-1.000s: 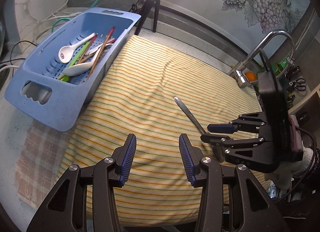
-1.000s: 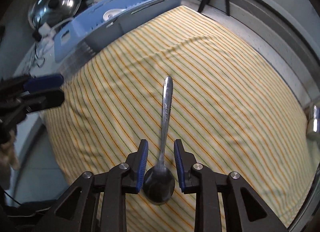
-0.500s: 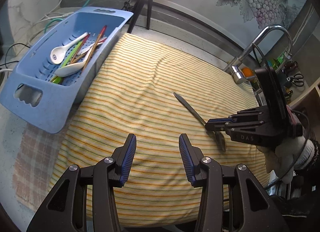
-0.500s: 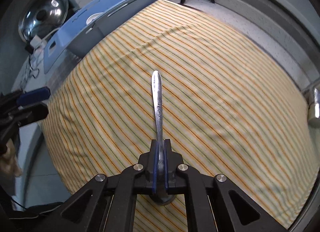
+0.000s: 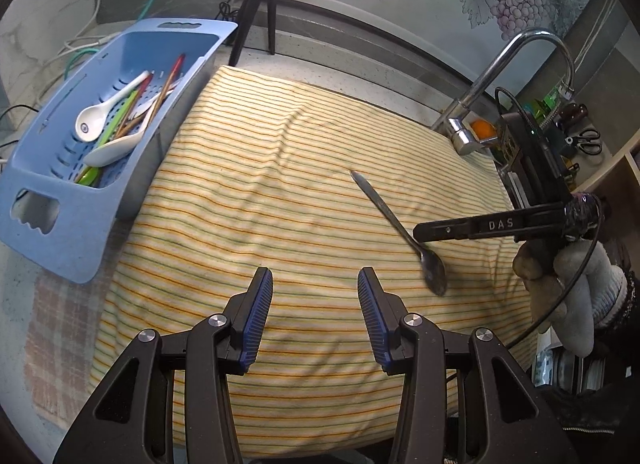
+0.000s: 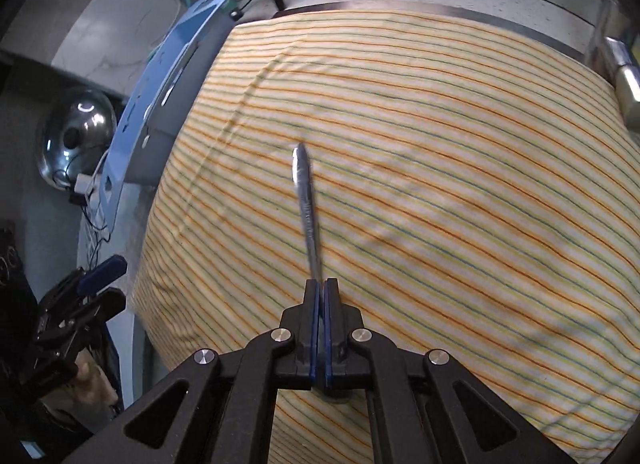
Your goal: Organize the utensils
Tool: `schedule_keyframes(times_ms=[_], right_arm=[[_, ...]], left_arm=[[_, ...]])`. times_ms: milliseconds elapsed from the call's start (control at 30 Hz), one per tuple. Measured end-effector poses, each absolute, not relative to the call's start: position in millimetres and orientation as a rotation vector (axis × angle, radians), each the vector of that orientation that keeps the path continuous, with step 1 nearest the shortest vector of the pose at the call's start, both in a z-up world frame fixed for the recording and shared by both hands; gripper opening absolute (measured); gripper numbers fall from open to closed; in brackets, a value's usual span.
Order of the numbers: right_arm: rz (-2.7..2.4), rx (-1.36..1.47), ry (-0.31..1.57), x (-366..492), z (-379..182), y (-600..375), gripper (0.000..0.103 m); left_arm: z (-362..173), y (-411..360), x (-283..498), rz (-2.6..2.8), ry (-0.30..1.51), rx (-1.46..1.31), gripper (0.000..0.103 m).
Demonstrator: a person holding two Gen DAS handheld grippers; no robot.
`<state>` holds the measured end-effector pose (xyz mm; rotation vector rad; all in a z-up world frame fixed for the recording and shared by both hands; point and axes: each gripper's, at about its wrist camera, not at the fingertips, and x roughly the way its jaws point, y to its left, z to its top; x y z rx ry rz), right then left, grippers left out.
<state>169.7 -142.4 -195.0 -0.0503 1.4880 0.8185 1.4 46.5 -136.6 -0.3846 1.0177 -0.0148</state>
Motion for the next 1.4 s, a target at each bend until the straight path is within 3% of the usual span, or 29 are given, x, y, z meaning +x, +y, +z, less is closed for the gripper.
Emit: schedule_keyframes(times_ms=[267, 433, 1133, 1300, 1400], right_arm=[[0.819, -0.095, 1.512, 164, -197, -145, 0.002], [0.894, 0.035, 1.595, 161, -203, -142, 0.002], [0.982, 0.016, 1.561, 143, -190, -85, 0.005], [0.955, 0.017, 1.584, 144, -194, -106, 0.02], [0.967, 0.04, 1.631, 136, -201, -115, 0.02]], left_arm=[[-136, 43, 2, -0.026, 1.03, -0.372, 0.043], [-136, 46, 1, -0.031, 1.034, -0.374, 0.043], [-138, 51, -14, -0.028, 1.047, -0.393, 0.043], [-140, 55, -17, -0.021, 1.049, -0.406, 0.043], [-140, 56, -16, -0.025, 1.049, -0.404, 0.043]])
